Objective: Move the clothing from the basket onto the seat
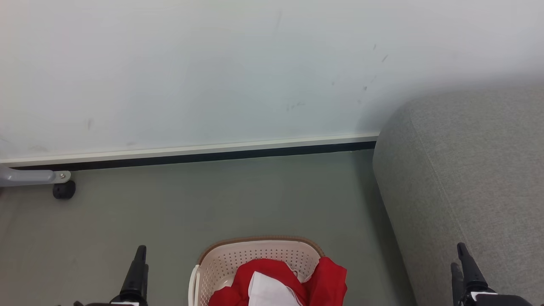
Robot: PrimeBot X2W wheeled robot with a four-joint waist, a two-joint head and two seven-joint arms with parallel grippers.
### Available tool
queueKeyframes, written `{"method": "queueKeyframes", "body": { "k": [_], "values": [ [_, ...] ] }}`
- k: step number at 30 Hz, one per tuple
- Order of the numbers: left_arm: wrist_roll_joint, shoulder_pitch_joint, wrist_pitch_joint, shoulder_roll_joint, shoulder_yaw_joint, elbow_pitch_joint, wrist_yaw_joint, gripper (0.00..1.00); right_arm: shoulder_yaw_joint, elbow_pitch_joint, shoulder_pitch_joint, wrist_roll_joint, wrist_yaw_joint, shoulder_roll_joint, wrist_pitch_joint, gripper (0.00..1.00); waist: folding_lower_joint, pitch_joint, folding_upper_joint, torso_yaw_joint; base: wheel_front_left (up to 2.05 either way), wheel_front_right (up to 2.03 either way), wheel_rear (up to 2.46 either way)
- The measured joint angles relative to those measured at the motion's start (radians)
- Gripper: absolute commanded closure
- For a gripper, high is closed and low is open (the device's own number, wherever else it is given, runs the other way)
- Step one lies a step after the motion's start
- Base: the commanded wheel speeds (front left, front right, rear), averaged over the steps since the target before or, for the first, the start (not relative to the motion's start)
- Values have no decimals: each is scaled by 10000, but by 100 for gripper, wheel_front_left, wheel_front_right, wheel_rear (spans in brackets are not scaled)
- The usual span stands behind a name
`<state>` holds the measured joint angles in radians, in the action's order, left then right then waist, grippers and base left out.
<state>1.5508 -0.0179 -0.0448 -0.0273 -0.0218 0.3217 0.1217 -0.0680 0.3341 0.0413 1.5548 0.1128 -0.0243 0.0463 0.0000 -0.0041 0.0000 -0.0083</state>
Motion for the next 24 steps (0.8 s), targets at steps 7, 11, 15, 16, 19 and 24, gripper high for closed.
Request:
{"method": "queueKeyframes", "body": {
  "k": [7,11,15,16,19,24],
  "values": [
    [-869,0,297,-27,121,-215,-201,0,201,-263,-3,-974,-362,-4,-307,0,0,-34,0,-63,0,0,0],
    [-1501,-1,428,-65,272,-403,-343,0,355,-431,-4,-1618,-612,-12,-426,0,0,-44,0,-103,0,0,0],
    [-2222,-1,571,-140,345,-556,-541,0,543,-631,-6,-2387,-702,-15,-591,0,0,-46,0,-148,0,0,0],
    [-2462,-1,604,-171,374,-606,-612,0,600,-671,-6,-2615,-706,-17,-629,0,0,-46,0,-159,0,0,0],
    [-3074,-2,729,-313,454,-761,-757,0,851,-729,-8,-3315,-790,-71,-748,0,0,-30,0,-200,0,0,0],
    [-4121,-2,915,-462,702,-890,-909,0,1189,-871,-10,-4355,-941,-226,-924,0,-1,-3,0,-262,0,0,0]
  ]
}}
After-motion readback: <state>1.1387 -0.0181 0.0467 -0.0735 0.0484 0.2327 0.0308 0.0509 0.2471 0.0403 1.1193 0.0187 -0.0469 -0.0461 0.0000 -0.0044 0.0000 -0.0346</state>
